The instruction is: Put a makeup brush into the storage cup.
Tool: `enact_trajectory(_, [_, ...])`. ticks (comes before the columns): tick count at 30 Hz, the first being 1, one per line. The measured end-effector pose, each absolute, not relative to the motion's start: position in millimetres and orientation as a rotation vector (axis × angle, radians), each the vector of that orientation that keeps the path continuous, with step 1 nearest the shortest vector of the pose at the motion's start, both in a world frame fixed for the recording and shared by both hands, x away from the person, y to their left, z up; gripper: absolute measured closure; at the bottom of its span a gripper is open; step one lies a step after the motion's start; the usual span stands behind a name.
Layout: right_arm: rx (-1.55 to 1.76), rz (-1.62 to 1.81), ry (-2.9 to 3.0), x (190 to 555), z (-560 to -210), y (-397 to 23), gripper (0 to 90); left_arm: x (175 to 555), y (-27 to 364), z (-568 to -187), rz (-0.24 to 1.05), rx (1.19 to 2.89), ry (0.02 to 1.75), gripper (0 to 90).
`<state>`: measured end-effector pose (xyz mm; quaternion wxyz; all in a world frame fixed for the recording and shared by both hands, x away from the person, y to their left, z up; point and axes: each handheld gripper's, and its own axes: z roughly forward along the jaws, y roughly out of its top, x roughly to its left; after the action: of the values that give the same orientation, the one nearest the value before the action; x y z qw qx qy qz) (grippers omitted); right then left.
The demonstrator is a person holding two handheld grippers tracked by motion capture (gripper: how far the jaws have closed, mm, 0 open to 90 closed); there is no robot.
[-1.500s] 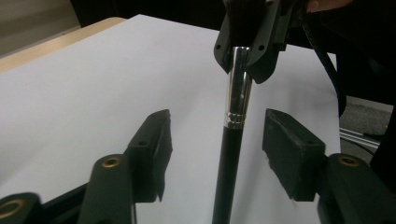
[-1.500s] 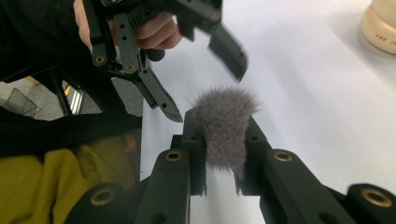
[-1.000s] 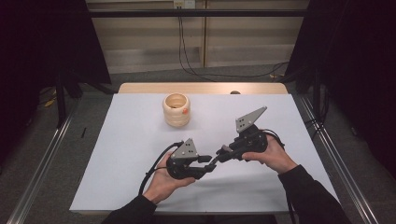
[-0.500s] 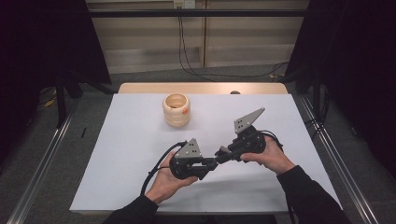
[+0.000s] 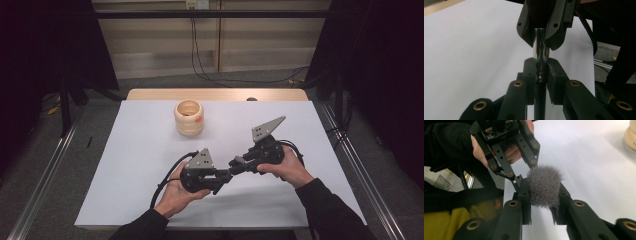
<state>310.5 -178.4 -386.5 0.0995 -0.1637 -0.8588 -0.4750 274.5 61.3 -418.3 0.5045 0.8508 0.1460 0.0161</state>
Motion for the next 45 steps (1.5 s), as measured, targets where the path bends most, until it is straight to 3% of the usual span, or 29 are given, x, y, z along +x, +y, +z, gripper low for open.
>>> enact_trajectory(10, [-0.553,-1.462,-2.528,312,-389,-183,50.9,277,67,-417,0.059,2.011,0.382,78.8])
enact_trajectory(21, [-0.668,-1.598,-2.523,312,-388,-191,16.2,279,76,-413,0.078,1.988,0.410,78.8])
enact_trajectory(23, [-0.702,-1.637,-2.535,312,-389,-193,3.9,279,78,-413,0.087,1.978,0.415,78.8])
enact_trajectory(31, [-0.655,-1.733,-2.553,307,-386,-197,1.3,280,82,-411,0.091,1.966,0.434,78.8])
enact_trajectory(45, [-0.912,-1.891,-2.654,290,-396,-213,2.9,281,94,-405,0.107,1.928,0.467,78.8])
